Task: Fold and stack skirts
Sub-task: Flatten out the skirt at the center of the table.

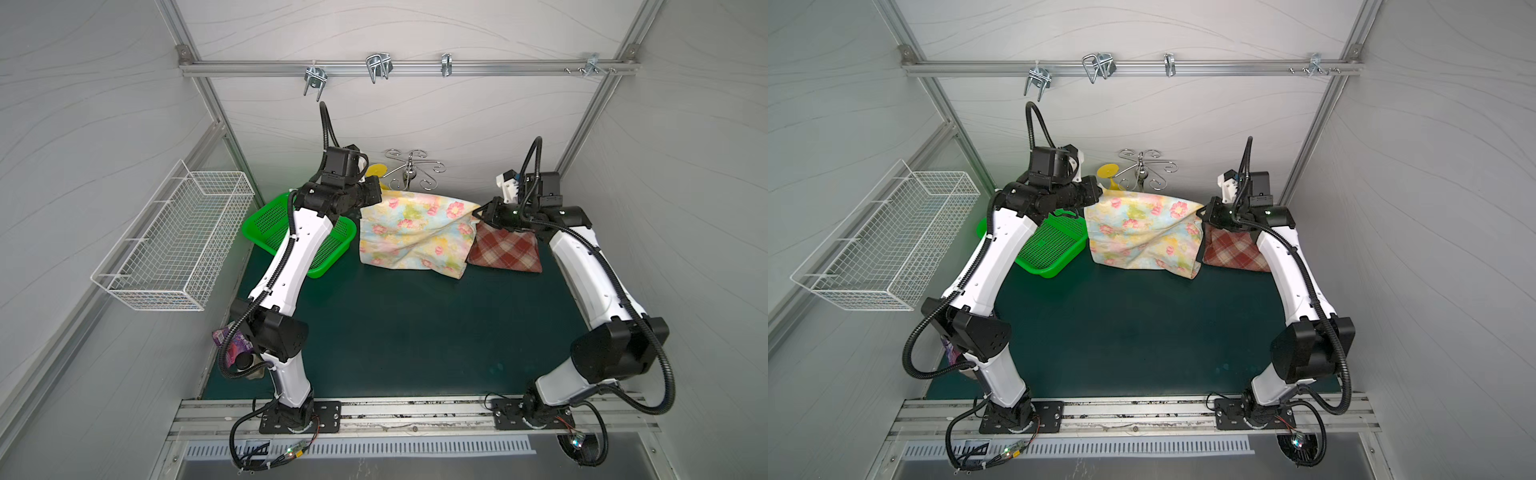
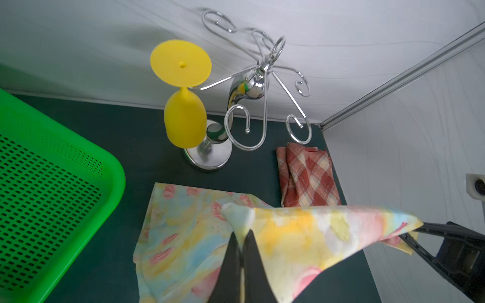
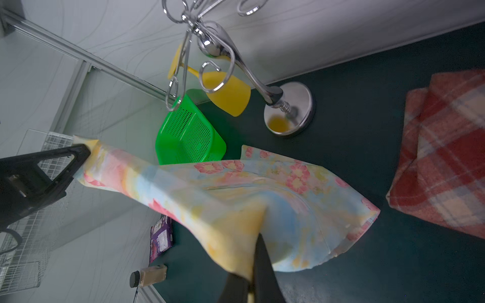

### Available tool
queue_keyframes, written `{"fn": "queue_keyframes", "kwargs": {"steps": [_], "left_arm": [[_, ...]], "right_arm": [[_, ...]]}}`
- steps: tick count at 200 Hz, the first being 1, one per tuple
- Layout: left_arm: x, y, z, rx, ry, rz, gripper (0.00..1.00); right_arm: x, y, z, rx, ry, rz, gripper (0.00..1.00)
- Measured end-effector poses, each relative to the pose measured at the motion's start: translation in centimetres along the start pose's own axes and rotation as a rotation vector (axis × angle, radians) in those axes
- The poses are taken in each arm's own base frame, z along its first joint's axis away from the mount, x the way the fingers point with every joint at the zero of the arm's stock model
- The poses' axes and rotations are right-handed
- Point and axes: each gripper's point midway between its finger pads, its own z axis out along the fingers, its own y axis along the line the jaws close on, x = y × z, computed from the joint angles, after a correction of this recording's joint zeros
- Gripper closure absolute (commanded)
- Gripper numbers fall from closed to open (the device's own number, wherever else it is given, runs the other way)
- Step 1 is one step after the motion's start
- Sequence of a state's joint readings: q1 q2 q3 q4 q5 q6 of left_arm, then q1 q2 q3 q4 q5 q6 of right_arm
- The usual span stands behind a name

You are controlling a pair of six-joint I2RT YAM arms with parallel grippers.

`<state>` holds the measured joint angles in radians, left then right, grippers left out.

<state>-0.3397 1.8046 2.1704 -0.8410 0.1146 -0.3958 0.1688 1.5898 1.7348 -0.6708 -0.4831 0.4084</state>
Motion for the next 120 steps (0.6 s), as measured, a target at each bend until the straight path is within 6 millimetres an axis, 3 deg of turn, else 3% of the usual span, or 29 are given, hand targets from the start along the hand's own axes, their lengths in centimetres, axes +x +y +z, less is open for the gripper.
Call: {"fn": "queue_keyframes", "kwargs": {"steps": [32, 57, 83, 120], "left_arm": [[-0.7, 0.3, -1.5, -0.011, -0.026, 0.007, 1.00], [1.3, 1.2, -2.5, -0.028, -0.006, 0.005, 1.00], [4.8, 2.7, -3.6, -0.042, 0.018, -0.002, 1.00], [11.8, 5.5, -4.4, -0.055, 0.092, -0.034, 1.00]], "right_arm": [[-3.0, 2.9, -2.1, -0.037, -0.072, -0.069, 1.00], [-2.4, 3.7, -2.6, -0.057, -0.070, -0.090, 1.00], [2.1, 2.6, -1.9, -0.052, 0.012, -0.066, 1.00], [12.0, 0.7, -2.7, -0.022, 0.144, -0.017, 0.95]]}}
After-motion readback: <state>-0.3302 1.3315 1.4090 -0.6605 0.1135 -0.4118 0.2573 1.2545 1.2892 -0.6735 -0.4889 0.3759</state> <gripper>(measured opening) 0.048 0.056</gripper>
